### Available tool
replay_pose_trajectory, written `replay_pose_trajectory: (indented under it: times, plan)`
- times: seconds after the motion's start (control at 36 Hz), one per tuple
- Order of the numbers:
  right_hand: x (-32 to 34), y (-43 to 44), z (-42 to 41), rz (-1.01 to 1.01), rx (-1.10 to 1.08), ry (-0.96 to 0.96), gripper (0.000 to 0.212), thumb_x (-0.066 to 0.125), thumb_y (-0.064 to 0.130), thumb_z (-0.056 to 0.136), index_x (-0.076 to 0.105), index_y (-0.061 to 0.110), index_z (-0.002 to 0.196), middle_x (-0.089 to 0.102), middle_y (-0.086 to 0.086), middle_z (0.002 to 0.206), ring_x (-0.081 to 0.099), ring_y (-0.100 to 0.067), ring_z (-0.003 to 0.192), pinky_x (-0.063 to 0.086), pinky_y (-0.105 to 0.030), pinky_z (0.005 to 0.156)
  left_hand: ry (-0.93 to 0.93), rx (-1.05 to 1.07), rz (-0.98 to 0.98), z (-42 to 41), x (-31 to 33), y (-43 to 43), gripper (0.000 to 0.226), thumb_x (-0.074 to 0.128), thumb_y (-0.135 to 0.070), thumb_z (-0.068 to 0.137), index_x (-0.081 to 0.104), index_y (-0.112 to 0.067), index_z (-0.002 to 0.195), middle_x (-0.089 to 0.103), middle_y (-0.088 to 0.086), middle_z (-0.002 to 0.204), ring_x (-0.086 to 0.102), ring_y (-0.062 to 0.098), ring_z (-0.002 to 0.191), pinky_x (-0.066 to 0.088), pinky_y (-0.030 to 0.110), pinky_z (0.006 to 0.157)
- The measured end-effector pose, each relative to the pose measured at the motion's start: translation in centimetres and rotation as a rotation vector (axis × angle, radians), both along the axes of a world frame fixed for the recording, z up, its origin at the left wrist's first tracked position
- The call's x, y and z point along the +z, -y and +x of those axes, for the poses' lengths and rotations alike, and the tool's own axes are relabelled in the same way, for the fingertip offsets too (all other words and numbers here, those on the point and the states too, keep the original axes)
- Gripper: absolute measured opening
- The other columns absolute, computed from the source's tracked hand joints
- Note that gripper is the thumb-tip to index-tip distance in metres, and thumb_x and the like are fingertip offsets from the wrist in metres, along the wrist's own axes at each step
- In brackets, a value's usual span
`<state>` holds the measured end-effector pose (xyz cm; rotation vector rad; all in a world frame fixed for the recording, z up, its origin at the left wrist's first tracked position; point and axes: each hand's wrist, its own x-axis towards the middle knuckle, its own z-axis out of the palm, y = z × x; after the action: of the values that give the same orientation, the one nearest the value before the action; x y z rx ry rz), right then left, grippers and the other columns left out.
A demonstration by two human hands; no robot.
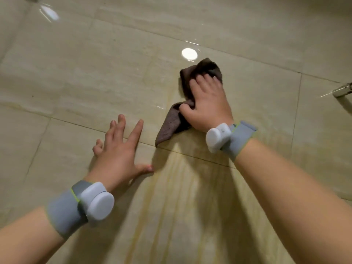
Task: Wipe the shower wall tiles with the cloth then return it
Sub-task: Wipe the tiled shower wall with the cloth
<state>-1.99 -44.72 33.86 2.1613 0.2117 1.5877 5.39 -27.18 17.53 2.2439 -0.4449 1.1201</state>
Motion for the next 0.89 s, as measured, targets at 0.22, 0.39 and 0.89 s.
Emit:
replay_pose_trajectory:
  times: [0.22,0.39,0.89]
  plan:
    - [-13.2,-0.6,0.2,-0.363,0.061,-0.325,0.082,0.056,0.049,0.071,0.045,0.012,0.144,0.043,-0.012,0.15,0.032,-0.03,0.142,0.013,-0.042,0.121,-0.045,-0.033,0.176,0.8,-0.3,-3.0,0.141,0.081,-0.06,0.063,-0.026,-0.032,0.151,-0.046,-0.014,0.151,-0.028,0.005,0.143,0.019,0.054,0.114]
    - [-14.4,1.1,-0.4,-0.551,0.041,-0.423,0.078,0.054,0.043,0.076,0.038,0.015,0.147,0.039,-0.008,0.153,0.03,-0.026,0.143,0.012,-0.04,0.121,0.01,0.022,0.26,-0.1,-0.5,-3.9,0.14,0.081,-0.056,0.065,-0.027,-0.032,0.15,-0.045,-0.011,0.151,-0.022,0.005,0.146,0.024,0.035,0.092]
    - [8.7,0.2,0.0,0.092,-0.128,0.066,0.045,0.042,0.034,0.084,0.049,0.001,0.114,0.05,-0.021,0.124,0.041,-0.037,0.12,0.026,-0.049,0.111,0.077,0.017,0.202,1.1,-1.3,-4.2,0.141,0.084,-0.056,0.059,-0.021,-0.036,0.152,-0.036,-0.015,0.157,-0.025,-0.003,0.138,0.021,0.035,0.088]
